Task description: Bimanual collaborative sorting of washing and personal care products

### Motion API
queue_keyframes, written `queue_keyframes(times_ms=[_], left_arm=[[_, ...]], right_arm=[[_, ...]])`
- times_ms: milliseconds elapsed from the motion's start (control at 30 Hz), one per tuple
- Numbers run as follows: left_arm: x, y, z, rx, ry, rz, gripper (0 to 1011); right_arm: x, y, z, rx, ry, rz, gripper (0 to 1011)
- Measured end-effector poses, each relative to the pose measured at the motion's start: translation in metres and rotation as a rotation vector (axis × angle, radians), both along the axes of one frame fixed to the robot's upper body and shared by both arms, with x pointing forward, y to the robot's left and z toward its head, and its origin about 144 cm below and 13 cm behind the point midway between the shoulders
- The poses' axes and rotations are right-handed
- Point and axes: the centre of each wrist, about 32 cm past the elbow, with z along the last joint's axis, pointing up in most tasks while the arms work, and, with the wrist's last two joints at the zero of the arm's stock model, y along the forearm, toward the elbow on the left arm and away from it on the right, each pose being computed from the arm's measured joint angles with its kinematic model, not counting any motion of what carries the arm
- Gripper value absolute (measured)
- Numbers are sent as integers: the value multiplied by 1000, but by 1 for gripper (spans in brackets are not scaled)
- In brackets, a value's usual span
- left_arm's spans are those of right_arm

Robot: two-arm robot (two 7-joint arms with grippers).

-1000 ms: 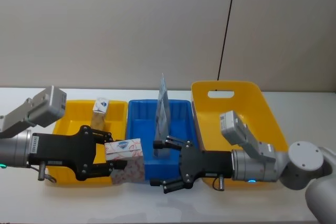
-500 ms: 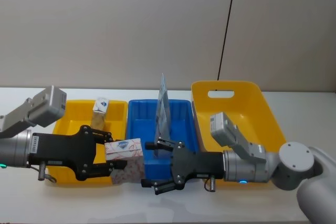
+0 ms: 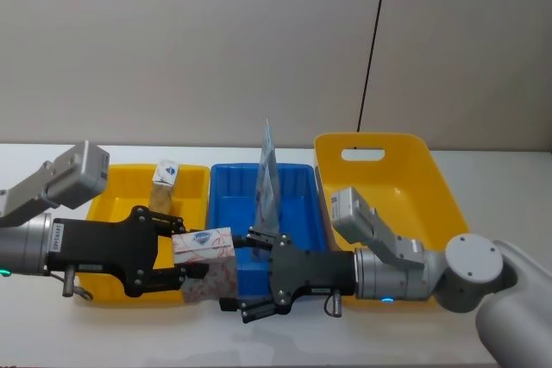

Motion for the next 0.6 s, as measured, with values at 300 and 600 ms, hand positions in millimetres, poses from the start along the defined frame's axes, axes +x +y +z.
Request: queue_keyframes(times_ms=[300,600], left_arm=[[0,0,0,0,0,0,416],[0,0,0,0,0,0,416]], right_arm=[[-1,5,-1,-4,-4,10,1000],[-3,11,-4,-1,-11,12,969]])
